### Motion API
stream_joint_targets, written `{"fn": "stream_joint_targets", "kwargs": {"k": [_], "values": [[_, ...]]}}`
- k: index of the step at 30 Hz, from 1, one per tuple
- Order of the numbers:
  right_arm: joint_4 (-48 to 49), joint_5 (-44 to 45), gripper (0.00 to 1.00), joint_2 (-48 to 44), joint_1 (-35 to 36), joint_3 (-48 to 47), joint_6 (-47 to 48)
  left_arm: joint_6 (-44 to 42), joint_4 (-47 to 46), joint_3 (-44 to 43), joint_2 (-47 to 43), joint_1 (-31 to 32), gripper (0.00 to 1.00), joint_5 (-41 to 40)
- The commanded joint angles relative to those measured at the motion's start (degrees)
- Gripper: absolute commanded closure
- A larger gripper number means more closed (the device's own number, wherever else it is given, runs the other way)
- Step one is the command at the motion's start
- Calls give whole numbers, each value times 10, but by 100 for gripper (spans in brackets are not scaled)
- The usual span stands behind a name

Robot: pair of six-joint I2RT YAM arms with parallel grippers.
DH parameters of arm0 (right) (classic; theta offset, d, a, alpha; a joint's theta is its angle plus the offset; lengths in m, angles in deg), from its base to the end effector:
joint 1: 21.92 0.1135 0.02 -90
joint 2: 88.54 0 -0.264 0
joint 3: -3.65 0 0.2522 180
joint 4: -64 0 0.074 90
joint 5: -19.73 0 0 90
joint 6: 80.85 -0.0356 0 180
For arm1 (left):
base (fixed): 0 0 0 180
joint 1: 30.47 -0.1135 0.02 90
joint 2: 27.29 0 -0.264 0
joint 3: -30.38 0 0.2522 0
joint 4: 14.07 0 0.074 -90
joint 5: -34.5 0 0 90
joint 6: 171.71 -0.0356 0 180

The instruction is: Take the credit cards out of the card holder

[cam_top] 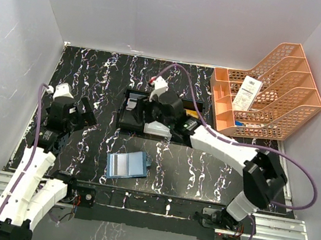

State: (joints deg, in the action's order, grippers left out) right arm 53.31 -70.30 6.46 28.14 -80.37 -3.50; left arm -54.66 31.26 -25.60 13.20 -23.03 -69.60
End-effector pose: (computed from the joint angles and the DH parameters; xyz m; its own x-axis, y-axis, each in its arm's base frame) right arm 0.2519 0.3009 0.2880 -0.3993 -0.1357 -0.9067 -0.6965 0.6880 0.2037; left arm 0.1562 -0.0117 0.2983 -0.4012 -0.3924 -0.8277 -0.2991 0.9102 -0.2865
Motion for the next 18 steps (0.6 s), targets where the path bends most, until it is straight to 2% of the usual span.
{"fn": "stream_joint_targets", "kwargs": {"k": [1, 4, 7, 12, 15, 18], "values": [[38, -99, 45, -49, -3, 79, -266, -5, -2, -5, 10, -2, 1, 18], [40, -173, 49, -53, -2, 125, -336, -14, -12, 1, 15, -2, 3, 43], [54, -186, 52, -54, 14, 171, -392, -22, -27, 8, 20, -2, 4, 69], [24, -148, 53, -38, 59, 173, -410, -24, -26, 9, 34, -2, 6, 98], [-22, -83, 60, -30, 81, 165, -442, -10, -15, 2, 46, -2, 7, 140], [18, -41, 60, -48, 97, 196, -473, -5, 3, -12, 60, -2, 9, 194]]}}
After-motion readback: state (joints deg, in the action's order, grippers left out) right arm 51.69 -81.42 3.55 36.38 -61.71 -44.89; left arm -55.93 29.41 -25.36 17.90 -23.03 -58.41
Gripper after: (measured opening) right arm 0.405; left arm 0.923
